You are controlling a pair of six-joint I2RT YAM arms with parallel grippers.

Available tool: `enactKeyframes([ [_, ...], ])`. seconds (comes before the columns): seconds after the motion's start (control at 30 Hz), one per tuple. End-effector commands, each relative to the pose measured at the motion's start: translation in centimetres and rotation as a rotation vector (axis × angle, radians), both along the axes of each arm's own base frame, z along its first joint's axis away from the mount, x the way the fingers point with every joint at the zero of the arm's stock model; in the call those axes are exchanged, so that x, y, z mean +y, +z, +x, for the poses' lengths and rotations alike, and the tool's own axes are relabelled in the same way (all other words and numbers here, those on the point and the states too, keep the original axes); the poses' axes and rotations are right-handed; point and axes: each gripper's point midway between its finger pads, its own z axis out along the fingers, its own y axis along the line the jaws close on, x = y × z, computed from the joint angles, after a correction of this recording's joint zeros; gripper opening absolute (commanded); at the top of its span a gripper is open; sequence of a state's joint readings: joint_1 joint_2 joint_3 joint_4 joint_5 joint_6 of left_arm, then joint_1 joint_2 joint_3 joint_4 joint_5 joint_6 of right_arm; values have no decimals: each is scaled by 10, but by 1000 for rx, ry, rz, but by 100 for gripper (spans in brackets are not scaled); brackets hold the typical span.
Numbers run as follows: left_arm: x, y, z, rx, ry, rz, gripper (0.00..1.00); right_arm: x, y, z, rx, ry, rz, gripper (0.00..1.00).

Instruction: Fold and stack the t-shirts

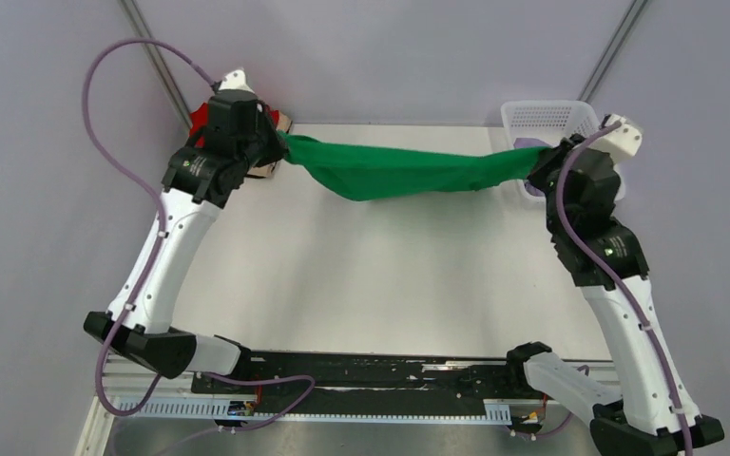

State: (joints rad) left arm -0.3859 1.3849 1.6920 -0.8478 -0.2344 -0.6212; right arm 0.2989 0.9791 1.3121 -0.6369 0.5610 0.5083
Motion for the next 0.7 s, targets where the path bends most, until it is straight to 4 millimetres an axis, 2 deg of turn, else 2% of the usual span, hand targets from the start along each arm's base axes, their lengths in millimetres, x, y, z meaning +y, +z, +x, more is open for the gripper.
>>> enactKeyframes([
  [0.0,17,103,-19,-276,18,-49,0,-20,107,-27,-277,-5,-118,0],
  [0.1,19,154,-36,-407,-21,-81,0,-23,152,-44,-377,15,-162,0],
  [0.17,21,180,-50,-468,-43,-95,0,-27,179,-57,-438,14,-191,0],
  [0.33,31,216,-91,-571,-77,-128,0,-28,231,-101,-588,73,-236,0],
  [0.47,40,234,-129,-643,-105,-172,0,-23,254,-142,-694,155,-235,0],
  [0.57,47,250,-163,-711,-140,-202,0,-18,263,-170,-748,222,-223,0],
  [0.67,51,260,-187,-759,-169,-222,0,-11,268,-194,-785,296,-216,0],
])
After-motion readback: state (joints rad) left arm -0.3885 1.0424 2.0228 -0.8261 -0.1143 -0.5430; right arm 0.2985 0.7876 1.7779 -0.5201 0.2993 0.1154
